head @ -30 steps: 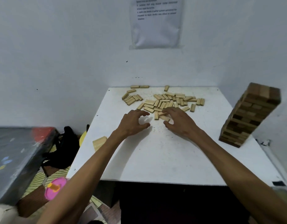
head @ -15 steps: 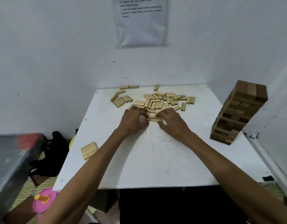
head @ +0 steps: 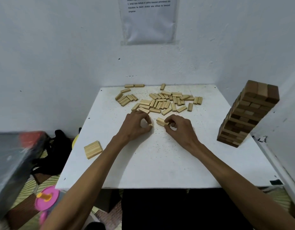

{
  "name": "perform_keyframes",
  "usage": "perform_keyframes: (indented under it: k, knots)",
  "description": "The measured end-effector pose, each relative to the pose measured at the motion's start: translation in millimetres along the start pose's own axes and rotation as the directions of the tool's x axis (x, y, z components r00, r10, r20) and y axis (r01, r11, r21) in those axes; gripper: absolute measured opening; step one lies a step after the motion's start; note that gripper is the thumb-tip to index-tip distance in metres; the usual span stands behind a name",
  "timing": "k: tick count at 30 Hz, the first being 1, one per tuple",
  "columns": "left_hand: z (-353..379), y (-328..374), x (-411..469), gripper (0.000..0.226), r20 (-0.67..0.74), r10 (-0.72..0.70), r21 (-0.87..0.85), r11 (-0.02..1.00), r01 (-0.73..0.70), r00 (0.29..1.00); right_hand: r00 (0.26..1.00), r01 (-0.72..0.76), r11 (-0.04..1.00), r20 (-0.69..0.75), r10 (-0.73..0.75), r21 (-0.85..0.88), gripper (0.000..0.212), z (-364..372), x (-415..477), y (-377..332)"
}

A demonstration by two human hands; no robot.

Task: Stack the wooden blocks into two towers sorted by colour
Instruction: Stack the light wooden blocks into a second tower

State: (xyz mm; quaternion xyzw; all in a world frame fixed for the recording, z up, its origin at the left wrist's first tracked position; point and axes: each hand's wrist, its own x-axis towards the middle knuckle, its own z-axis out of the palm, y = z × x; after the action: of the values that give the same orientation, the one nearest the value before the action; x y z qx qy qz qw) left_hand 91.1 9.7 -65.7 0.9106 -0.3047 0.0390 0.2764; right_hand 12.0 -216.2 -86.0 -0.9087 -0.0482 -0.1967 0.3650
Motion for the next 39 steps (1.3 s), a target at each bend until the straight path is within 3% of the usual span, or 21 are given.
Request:
perform_keyframes:
  k: [6, 13, 18, 23, 27, 30, 33, 35, 39]
  knots:
    - [-2.5, 19.7, -63.1, 0.021, -0.024, -0.026, 0.013, 1.0, 0.027, 0.999, 0.998, -0.065, 0.995, -0.02, 0.067, 0.074, 0.029, 3.2, -48.2, -28.7]
    - [7.3, 23.6, -91.4, 0.014, -0.089, -0.079, -0.044, 0.996, 0.075, 0.993, 0.974, -0.211, 0.949, -0.037, 0.225, 0.234, 0.019, -4.1, -60.0, -36.2]
    - [14.5, 26.4, -94.4, 0.016, -0.117, -0.096, -0.137, 0.987, 0.08, 0.988, 0.982, -0.158, 0.976, -0.083, 0.172, 0.148, 0.01, -6.5, -58.1, -27.8]
    - [19.3, 28.9, -94.9, 0.02, -0.146, -0.13, -0.15, 0.983, 0.108, 0.981, 1.0, -0.017, 1.0, -0.01, 0.017, -0.013, 0.012, -2.1, -66.6, -26.9]
    - [22.0, 31.8, -95.0, 0.027, -0.159, -0.166, -0.175, 0.975, 0.137, 0.973, 0.997, -0.03, 0.997, 0.067, 0.026, 0.072, 0.021, -4.1, -63.0, -20.5]
    - [20.4, 31.5, -93.4, 0.03, -0.143, -0.162, -0.204, 0.97, 0.132, 0.976, 0.964, -0.041, 0.987, 0.266, -0.001, 0.154, 0.044, -15.3, -51.3, -13.3]
    - [18.3, 29.3, -92.2, 0.036, -0.12, -0.138, -0.189, 0.975, 0.114, 0.983, 0.874, 0.036, 0.992, 0.478, -0.089, 0.119, 0.06, -26.5, -36.0, -7.4]
    - [18.5, 27.8, -91.8, 0.043, -0.105, -0.111, -0.16, 0.983, 0.094, 0.988, 0.838, 0.051, 0.99, 0.533, -0.115, 0.132, 0.052, -28.7, -26.7, -7.2]
    - [21.7, 29.8, -92.1, 0.046, -0.139, -0.117, -0.159, 0.983, 0.094, 0.983, 0.852, 0.004, 0.974, 0.509, -0.123, 0.228, 0.032, -24.2, -17.4, -7.1]
